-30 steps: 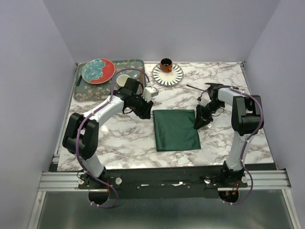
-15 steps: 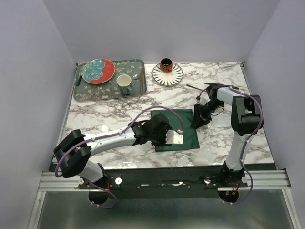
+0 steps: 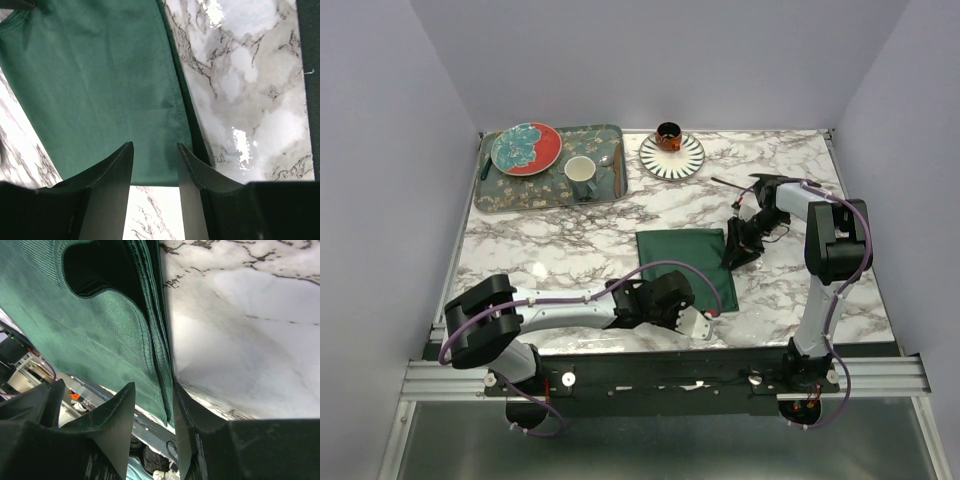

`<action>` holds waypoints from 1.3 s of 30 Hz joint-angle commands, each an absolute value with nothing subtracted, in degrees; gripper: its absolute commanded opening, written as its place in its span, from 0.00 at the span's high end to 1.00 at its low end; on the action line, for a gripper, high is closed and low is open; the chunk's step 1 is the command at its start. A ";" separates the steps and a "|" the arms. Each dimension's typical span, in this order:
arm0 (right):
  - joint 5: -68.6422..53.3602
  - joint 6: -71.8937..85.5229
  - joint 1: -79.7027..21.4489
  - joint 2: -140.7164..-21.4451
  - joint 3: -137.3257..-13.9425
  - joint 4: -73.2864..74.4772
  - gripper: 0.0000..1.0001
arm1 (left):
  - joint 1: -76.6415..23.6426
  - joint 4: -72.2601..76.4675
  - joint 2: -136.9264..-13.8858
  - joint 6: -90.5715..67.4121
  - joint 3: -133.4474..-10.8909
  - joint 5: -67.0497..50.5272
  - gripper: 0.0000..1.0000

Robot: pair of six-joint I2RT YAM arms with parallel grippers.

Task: Fold the napkin into a case and place the utensils inside
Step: Smooth out the square-folded napkin at the center of the board.

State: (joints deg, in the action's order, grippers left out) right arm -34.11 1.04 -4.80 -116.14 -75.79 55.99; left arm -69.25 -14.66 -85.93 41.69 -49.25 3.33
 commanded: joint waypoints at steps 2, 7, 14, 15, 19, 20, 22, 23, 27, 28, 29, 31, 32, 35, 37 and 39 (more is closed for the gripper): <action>-33.40 1.32 -5.01 -115.49 -76.38 55.90 0.56 | -71.28 -15.73 -87.10 43.33 -49.39 1.76 0.49; -33.31 1.23 -5.01 -115.49 -76.38 56.07 0.56 | -72.33 -16.70 -88.68 43.33 -50.01 1.41 0.48; -33.40 1.23 -4.92 -115.75 -76.64 56.16 0.56 | -72.51 -15.74 -90.70 44.12 -50.45 2.72 0.48; -33.40 1.14 -5.01 -115.66 -76.64 56.16 0.56 | -72.51 -15.73 -90.88 44.12 -50.54 2.90 0.48; -33.40 1.14 -5.01 -115.93 -76.73 56.25 0.56 | -72.51 -14.68 -91.84 44.21 -50.45 4.30 0.50; -33.31 1.14 -5.01 -116.01 -76.82 56.25 0.56 | -72.51 -14.07 -92.02 44.21 -50.36 4.92 0.50; -33.40 1.06 -5.01 -116.10 -76.82 56.25 0.56 | -72.51 -13.54 -92.28 44.12 -50.19 5.36 0.51; -33.49 1.05 -5.01 -116.10 -76.82 56.34 0.56 | -72.51 -13.01 -92.37 44.21 -50.10 5.54 0.52; -33.57 0.97 -5.01 -116.37 -76.90 56.42 0.56 | -72.51 -12.22 -92.46 44.38 -50.01 6.06 0.57; -33.49 0.97 -5.01 -116.28 -76.82 56.34 0.56 | -72.51 -11.96 -92.29 44.38 -49.92 6.15 0.58; -33.49 0.97 -5.01 -116.37 -76.90 56.34 0.56 | -72.42 -11.87 -92.37 44.56 -49.92 6.24 0.60; -33.49 0.97 -5.01 -116.46 -76.90 56.43 0.56 | -72.42 -11.78 -92.46 44.56 -50.01 6.33 0.63; -33.57 1.05 -5.01 -116.54 -76.90 56.34 0.56 | -72.25 -11.52 -92.46 44.56 -50.01 6.33 0.64; -33.58 0.88 -5.01 -116.63 -76.99 56.51 0.56 | -72.07 -11.25 -92.81 44.65 -50.18 6.77 0.68; -33.58 0.79 -5.01 -116.63 -76.99 56.60 0.56 | -71.89 -11.25 -93.16 44.65 -50.27 6.77 0.70; -33.66 0.79 -5.01 -116.72 -77.08 56.69 0.56 | -71.72 -11.08 -93.25 44.74 -50.45 6.86 0.71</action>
